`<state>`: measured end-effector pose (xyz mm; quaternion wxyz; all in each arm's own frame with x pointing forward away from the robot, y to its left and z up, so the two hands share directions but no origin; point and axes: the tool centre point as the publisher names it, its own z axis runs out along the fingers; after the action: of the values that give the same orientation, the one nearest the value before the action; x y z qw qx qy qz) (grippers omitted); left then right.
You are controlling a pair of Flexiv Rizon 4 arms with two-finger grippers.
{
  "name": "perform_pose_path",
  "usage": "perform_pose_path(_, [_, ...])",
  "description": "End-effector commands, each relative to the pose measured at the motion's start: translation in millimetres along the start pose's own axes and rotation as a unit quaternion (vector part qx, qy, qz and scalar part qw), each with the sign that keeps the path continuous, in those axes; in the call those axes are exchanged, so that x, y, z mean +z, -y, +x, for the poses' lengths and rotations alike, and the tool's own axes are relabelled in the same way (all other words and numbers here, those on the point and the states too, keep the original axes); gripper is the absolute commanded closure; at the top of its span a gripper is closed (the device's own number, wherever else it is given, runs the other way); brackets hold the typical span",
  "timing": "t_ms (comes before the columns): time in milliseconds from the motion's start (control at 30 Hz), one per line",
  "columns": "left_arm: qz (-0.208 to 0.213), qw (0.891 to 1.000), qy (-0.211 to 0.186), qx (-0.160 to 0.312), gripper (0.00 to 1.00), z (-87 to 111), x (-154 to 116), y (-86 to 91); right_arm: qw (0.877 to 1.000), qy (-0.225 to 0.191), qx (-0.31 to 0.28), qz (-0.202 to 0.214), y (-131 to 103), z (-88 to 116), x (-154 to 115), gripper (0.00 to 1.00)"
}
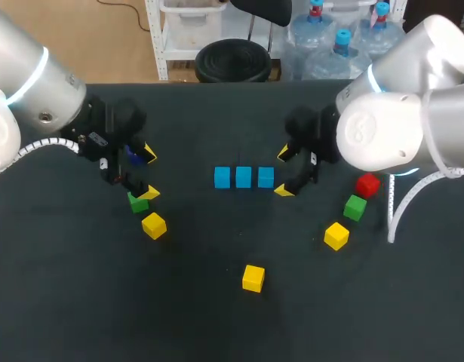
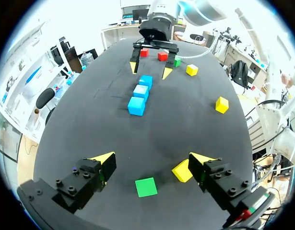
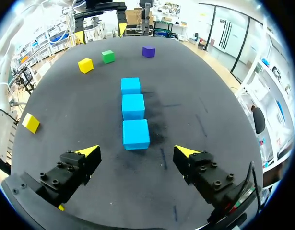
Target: Place the blue cubes, place green cubes on the blue cubes, place the yellow cubes on the green cubes, then place the red cubes on the yellow cubes, and place purple cube on the red cubes.
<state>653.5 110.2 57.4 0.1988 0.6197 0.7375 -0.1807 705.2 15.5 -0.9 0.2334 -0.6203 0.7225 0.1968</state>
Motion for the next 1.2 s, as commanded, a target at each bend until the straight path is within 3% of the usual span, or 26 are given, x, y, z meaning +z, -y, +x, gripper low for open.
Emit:
perform_pose_path(33, [0.000,1.000,0.002,0.002,0.00,1.3,-0.1,-0.3,1.000,-0.011,0.002,0.009,-16.2,0.5,-30.3,0.00])
perform_pose_path(300, [0.000,1.000,0.002,0.002,0.00,1.3,-0.1,-0.3,0.999,-0.034,0.016,0.029,-38.7,1.8,-72.1,0.00])
perform_pose_path(567, [0.000,1.000,0.002,0.002,0.00,1.3,-0.1,-0.3,0.995,-0.023,0.065,0.077,-52.0,16.2,-103.3,0.00])
perform_pose_path(900, [0.000,1.000,0.002,0.002,0.00,1.3,-0.1,-0.3,0.989,-0.021,0.107,0.099,-67.5,50.9,-118.7,0.00])
perform_pose_path(1200, [0.000,1.000,0.002,0.002,0.00,1.3,-0.1,-0.3,0.985,-0.017,0.126,0.116,-81.7,67.0,-127.6,0.00])
